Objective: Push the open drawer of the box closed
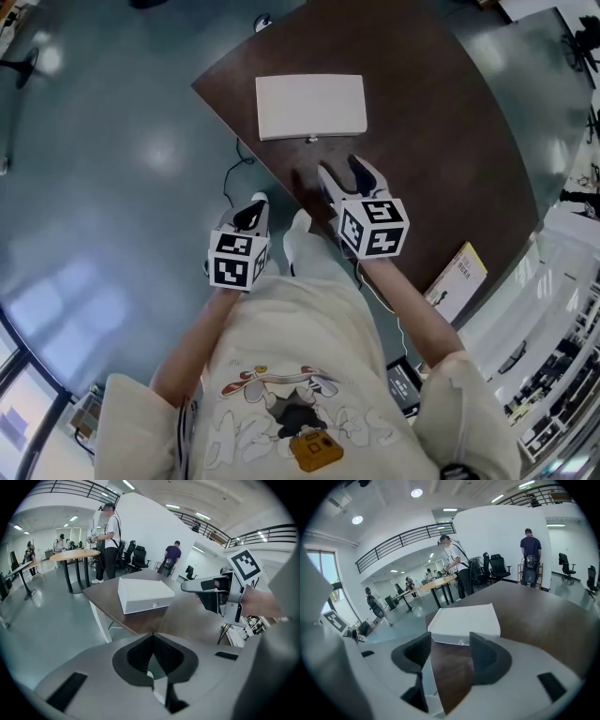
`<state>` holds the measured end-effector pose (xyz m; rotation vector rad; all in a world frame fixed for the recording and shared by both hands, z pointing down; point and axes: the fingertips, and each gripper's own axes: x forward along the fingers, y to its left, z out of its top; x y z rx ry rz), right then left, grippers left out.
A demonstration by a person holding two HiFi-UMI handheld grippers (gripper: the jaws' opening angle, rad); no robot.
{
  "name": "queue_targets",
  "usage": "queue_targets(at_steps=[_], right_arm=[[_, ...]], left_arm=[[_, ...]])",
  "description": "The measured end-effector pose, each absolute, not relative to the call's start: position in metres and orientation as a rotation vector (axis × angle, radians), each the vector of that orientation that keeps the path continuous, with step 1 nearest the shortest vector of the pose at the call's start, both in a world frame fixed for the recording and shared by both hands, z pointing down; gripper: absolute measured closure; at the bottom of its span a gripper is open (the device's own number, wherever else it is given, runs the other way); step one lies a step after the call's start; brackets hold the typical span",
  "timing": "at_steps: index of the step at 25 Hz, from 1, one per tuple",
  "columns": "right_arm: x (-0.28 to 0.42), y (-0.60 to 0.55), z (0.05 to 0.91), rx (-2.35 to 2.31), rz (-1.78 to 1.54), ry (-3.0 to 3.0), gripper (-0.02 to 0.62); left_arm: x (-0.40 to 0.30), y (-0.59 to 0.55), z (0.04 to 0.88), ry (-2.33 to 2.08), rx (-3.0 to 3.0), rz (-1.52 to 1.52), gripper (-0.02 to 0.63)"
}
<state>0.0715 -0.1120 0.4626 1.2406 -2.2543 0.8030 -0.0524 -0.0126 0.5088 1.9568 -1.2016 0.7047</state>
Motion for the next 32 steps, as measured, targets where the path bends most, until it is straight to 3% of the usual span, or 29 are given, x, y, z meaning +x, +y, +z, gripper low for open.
queue_targets(at_steps=[2,8,13,32], right_arm=[[0.076,-0.106,0.453,1.265,0.797,-2.267,0.390],[0.084,-0.083,0.434,1.308,0.762,-2.284,0.459],[0.087,-0.072,0.428,1.361,0.791,-2.278,0.583],[0.079,-0.041,0.416,1.274,0.819,-2.303,0.589]], left_arm=[[-0.051,-0.012,0.499,-1.199,1.974,0.695,0.600],[-0.041,-0.016,0.463,-1.197,2.030,0.642,0.600],[-0.038,-0.024,0.444,-1.208,2.064,0.633,0.600],[-0.028,-0.013,0.425,-1.197,2.096,0.653,0.600]])
